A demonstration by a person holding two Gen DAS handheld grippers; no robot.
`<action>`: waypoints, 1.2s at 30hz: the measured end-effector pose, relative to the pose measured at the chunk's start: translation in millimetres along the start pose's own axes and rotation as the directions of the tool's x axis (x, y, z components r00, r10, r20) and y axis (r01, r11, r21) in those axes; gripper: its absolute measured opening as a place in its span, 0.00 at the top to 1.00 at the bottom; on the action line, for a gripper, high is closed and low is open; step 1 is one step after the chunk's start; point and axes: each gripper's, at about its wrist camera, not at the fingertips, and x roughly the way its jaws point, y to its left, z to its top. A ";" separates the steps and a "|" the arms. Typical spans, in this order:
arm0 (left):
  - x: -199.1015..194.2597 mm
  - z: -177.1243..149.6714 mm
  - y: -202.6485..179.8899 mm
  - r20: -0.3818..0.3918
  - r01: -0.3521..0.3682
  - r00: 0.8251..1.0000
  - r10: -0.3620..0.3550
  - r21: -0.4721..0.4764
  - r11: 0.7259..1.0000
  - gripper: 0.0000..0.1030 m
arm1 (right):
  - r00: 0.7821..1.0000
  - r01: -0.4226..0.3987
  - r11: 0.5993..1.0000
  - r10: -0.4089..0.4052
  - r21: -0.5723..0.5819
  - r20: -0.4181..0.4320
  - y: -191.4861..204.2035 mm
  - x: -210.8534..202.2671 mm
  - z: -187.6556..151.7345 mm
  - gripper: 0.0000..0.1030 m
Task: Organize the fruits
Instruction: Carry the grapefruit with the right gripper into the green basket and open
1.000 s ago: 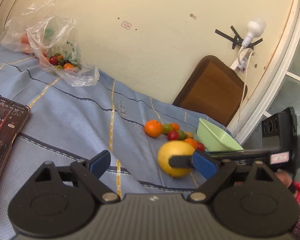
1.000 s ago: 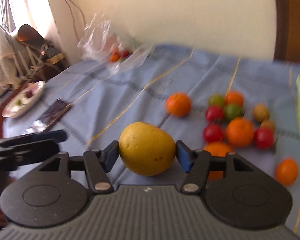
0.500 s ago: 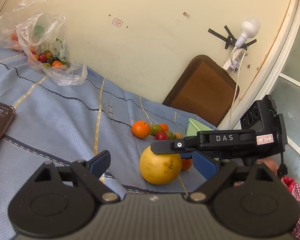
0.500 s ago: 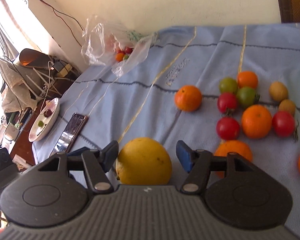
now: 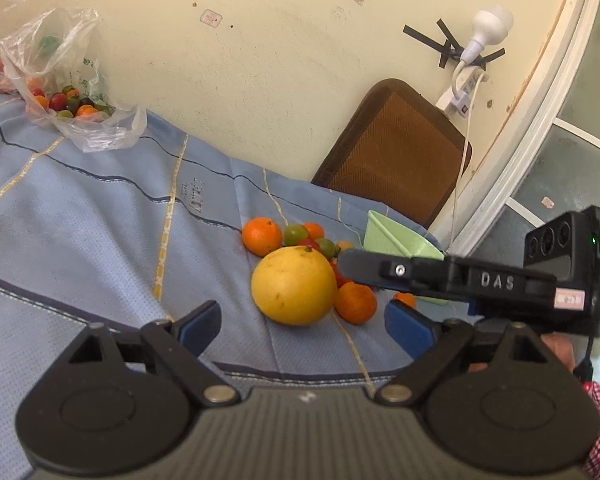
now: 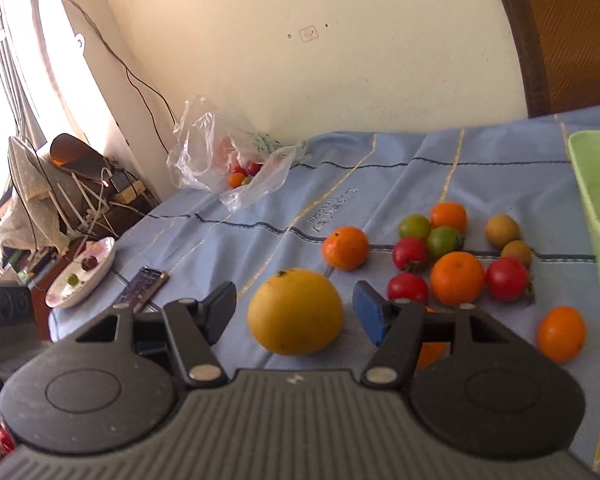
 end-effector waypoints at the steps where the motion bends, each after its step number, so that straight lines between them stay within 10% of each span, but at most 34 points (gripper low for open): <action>1: 0.3 0.5 0.1 0.000 0.000 1.000 0.000 0.002 1.000 0.11 | 1.000 0.014 1.000 -0.014 -0.023 0.002 1.6 1.6 -3.1 0.35; 18: 11.8 28.0 -8.5 -0.030 -0.001 1.000 0.003 0.065 0.998 0.12 | 0.984 0.174 0.853 -0.172 -0.492 0.050 40.5 22.8 -32.0 0.28; 27: 48.6 28.0 -18.1 -0.131 -0.062 0.989 0.075 0.103 0.993 0.48 | 0.981 0.165 0.823 -0.193 -0.544 0.006 46.3 51.0 -29.2 0.36; 36: 84.9 72.7 -102.2 -0.103 0.035 0.995 -0.015 0.199 0.979 0.50 | 0.940 0.337 0.827 -0.267 -0.451 0.212 16.2 -14.0 -5.5 0.37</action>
